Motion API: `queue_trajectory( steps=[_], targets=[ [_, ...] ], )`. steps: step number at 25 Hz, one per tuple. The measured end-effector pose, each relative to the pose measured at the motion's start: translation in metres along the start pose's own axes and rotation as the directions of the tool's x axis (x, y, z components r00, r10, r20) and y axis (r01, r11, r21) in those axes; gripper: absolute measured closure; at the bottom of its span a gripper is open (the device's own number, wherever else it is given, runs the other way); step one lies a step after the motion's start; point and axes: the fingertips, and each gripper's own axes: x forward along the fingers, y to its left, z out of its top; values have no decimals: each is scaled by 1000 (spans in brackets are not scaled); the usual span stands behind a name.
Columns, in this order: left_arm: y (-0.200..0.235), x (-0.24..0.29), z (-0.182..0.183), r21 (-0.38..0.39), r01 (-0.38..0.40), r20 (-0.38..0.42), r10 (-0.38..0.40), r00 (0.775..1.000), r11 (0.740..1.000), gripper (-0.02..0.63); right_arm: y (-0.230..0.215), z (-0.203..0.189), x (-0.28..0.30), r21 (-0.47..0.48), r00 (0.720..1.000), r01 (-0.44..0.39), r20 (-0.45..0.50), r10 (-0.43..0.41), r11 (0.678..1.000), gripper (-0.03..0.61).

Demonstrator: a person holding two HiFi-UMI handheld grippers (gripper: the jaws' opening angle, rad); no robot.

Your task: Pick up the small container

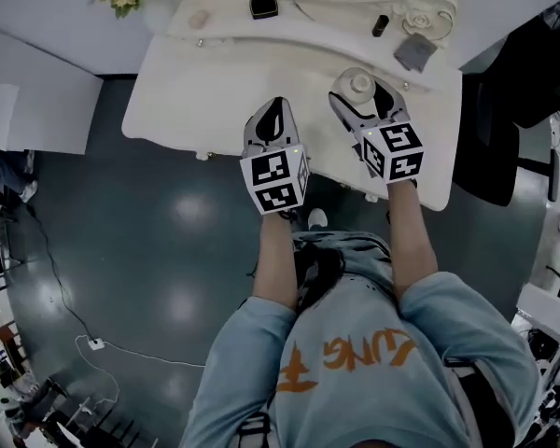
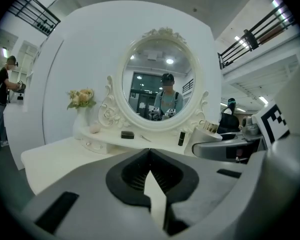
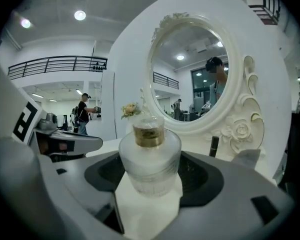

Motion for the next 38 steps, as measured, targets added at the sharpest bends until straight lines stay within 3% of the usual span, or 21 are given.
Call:
queue_trajectory(
  steps=[7, 12, 38],
  targets=[
    [-21, -11, 53, 59, 2, 99, -8, 995, 998, 592, -21, 54, -33, -11, 994, 22, 107, -21, 1000, 250],
    [-29, -15, 72, 90, 2, 133, -14, 991, 996, 592, -30, 80, -47, -12, 985, 37, 169, -35, 999, 250],
    [-32, -20, 82, 123, 0, 142, -18, 990, 992, 592, -37, 82, -57, 9, 981, 47, 190, -48, 999, 250]
  ],
)
